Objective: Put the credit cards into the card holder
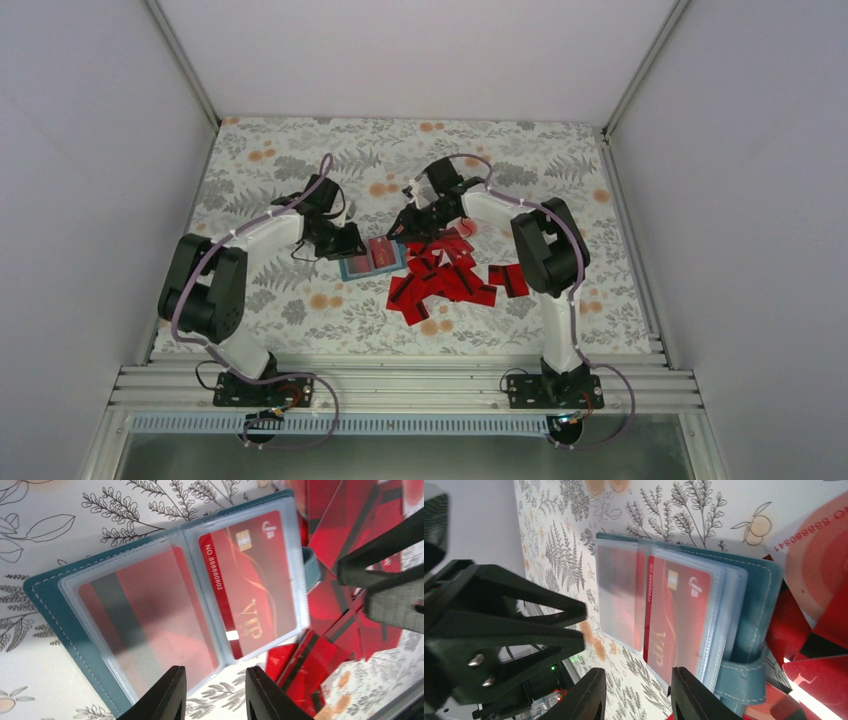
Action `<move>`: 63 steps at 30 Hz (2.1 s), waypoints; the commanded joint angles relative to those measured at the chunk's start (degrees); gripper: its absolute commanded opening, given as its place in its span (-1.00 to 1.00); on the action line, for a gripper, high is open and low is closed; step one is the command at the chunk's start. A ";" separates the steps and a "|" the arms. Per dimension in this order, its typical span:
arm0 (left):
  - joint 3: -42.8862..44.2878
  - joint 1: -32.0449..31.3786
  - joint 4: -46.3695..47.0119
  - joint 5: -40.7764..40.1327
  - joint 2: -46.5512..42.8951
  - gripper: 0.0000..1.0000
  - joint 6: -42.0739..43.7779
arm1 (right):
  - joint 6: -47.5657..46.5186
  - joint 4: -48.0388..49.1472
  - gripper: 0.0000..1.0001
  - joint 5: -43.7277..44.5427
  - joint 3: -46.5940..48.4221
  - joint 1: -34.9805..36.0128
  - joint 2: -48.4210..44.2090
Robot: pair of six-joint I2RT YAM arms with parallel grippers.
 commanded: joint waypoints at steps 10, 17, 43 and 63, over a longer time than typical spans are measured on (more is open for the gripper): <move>1.54 -0.67 4.05 2.70 9.34 -0.50 1.84 | 0.24 2.42 -0.31 -2.88 -1.51 0.22 4.64; 3.28 -1.28 4.44 3.39 12.46 -0.53 2.35 | -0.27 2.35 -0.31 -2.94 -2.65 0.34 5.87; 3.81 -1.78 5.19 5.86 11.36 -0.59 0.73 | 0.71 2.62 -0.30 -8.72 1.30 2.11 5.57; 0.02 1.17 -1.55 -2.80 -4.51 -0.59 -1.77 | 2.76 1.25 -0.29 -7.51 6.54 5.97 7.95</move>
